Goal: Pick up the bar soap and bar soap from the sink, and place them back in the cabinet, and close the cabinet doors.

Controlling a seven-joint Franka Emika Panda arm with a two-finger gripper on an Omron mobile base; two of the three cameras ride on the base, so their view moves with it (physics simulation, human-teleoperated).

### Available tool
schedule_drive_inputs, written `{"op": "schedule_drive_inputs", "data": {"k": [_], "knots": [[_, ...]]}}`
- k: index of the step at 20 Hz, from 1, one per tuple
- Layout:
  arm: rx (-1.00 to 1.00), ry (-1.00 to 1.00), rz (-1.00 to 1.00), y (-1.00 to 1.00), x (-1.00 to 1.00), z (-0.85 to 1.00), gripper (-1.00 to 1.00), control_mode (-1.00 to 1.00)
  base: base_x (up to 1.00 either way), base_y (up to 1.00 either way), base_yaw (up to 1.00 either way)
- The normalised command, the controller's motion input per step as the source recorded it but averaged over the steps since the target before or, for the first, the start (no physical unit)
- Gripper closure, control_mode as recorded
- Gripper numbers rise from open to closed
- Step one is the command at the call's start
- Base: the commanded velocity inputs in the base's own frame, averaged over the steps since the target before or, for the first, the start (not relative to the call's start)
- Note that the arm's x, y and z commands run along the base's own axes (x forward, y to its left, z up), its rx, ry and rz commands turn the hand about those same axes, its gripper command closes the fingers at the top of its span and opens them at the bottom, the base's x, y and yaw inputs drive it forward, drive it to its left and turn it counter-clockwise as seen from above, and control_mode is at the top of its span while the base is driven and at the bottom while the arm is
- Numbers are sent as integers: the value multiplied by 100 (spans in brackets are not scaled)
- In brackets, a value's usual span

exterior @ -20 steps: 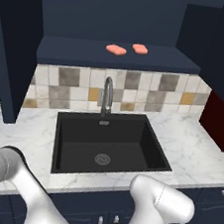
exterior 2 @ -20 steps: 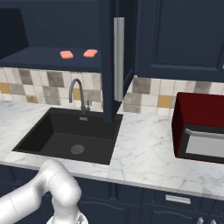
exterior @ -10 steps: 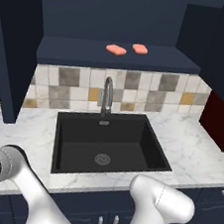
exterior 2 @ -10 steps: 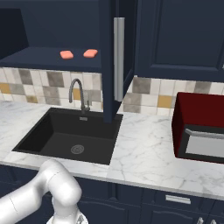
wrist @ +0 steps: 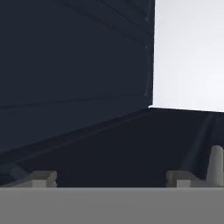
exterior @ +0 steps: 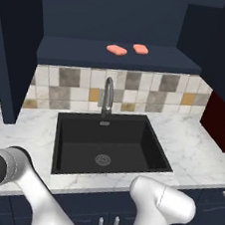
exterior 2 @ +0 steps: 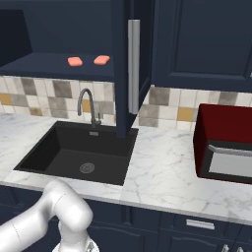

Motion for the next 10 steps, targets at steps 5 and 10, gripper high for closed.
{"op": "schedule_drive_inputs", "data": {"k": [5, 10], "knots": [[16, -6, 0, -42, -3, 5, -100, -100, 0, 0, 0], [13, -12, 0, -36, 0, 0, -100, -100, 0, 0, 0]]}}
